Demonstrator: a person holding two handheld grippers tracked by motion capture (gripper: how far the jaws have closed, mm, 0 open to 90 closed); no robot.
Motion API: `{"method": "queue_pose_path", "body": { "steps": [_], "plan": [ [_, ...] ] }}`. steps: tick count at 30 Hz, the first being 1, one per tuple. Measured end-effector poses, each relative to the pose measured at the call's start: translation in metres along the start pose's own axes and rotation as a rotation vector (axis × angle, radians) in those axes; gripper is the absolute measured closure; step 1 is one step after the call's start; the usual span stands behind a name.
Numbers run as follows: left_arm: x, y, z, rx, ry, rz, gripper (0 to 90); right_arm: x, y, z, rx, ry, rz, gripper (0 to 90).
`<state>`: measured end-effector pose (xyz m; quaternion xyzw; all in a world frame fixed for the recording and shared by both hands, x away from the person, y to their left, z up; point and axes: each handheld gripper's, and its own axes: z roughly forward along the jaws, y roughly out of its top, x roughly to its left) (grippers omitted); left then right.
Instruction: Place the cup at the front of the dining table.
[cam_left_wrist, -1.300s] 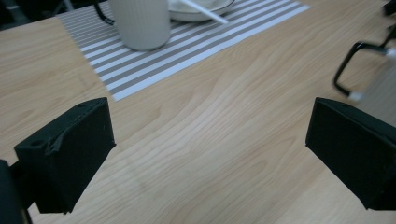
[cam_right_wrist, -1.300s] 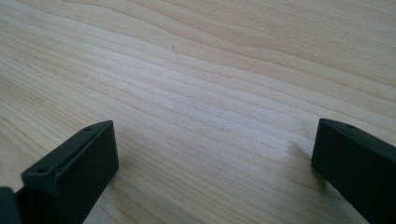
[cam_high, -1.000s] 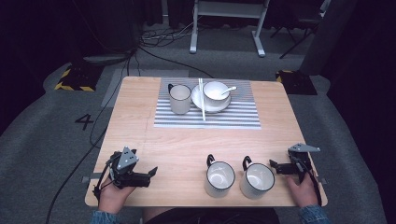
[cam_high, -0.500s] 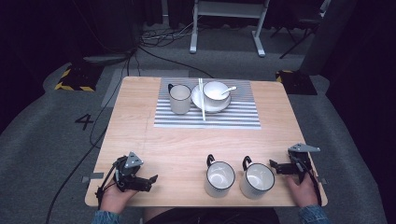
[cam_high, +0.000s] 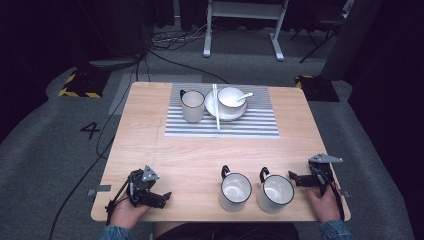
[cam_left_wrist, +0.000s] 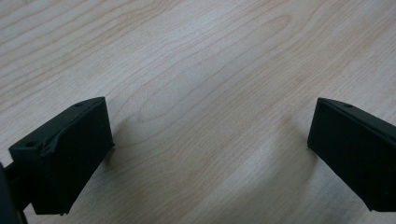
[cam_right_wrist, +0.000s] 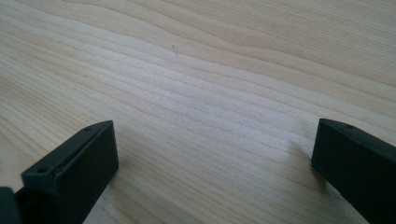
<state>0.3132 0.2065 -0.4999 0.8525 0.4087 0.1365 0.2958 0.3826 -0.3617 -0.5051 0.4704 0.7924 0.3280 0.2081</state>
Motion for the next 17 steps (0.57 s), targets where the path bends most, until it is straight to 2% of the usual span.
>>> {"method": "queue_pose_path", "body": {
  "steps": [2,9,17],
  "plan": [
    [-0.0008,-0.0036,0.0026,-0.046,-0.013,-0.003,0.0,0.0001,0.0,0.0,-0.001,0.001,0.001,0.7],
    [-0.0023,-0.003,0.0032,-0.047,-0.004,-0.019,0.0,0.0002,0.0,0.0001,-0.002,0.0,0.003,0.7],
    [-0.0022,-0.0029,0.0032,-0.047,-0.003,-0.019,0.0,0.0,0.0,0.0,-0.001,0.0,0.001,0.7]
  ]
}}
